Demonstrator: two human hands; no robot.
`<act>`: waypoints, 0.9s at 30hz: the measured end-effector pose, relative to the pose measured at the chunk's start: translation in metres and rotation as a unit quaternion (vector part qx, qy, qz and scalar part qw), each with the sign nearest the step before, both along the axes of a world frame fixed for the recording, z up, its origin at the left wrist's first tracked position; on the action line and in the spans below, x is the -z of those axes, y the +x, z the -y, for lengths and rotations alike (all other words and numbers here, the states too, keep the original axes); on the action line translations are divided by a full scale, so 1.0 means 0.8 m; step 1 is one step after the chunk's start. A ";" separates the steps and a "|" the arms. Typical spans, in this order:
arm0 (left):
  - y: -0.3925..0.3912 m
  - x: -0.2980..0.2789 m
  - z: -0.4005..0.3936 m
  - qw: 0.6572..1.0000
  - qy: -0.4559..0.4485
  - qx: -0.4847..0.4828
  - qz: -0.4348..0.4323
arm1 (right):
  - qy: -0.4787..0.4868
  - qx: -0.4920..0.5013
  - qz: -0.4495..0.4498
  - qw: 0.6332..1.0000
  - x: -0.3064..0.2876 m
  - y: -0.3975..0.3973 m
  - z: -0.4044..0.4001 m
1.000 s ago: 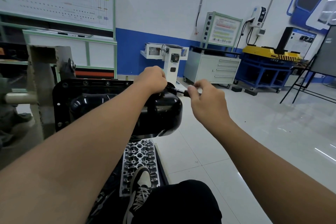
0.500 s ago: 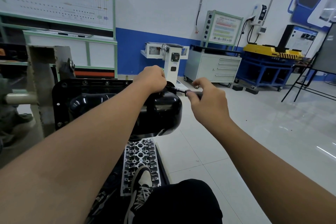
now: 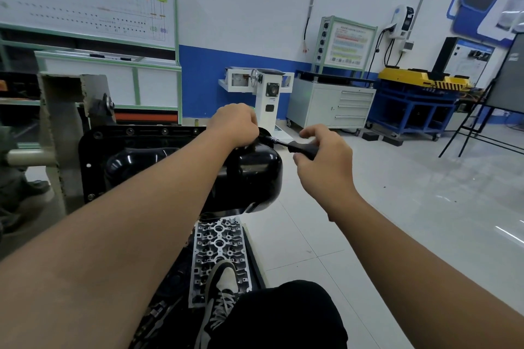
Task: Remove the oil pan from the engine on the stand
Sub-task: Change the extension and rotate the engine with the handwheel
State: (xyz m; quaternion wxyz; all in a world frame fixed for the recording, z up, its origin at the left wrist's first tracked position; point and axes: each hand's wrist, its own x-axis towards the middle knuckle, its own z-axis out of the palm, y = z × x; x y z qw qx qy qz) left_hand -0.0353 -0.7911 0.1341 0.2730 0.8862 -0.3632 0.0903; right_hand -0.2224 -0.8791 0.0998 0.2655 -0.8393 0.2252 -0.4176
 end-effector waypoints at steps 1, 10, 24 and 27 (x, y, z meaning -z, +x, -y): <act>-0.001 0.000 0.002 0.999 0.020 0.000 0.026 | -0.006 0.000 0.002 1.000 0.001 0.000 0.000; 0.002 -0.001 0.010 0.992 0.114 0.049 0.001 | 0.025 -0.002 0.045 0.999 0.010 0.002 0.005; 0.011 0.001 0.020 0.981 0.190 0.037 0.006 | 0.004 -0.007 0.054 0.999 0.028 0.002 0.015; 0.013 0.003 0.021 0.978 0.205 0.025 -0.005 | 0.049 0.000 0.067 0.997 0.033 0.002 0.021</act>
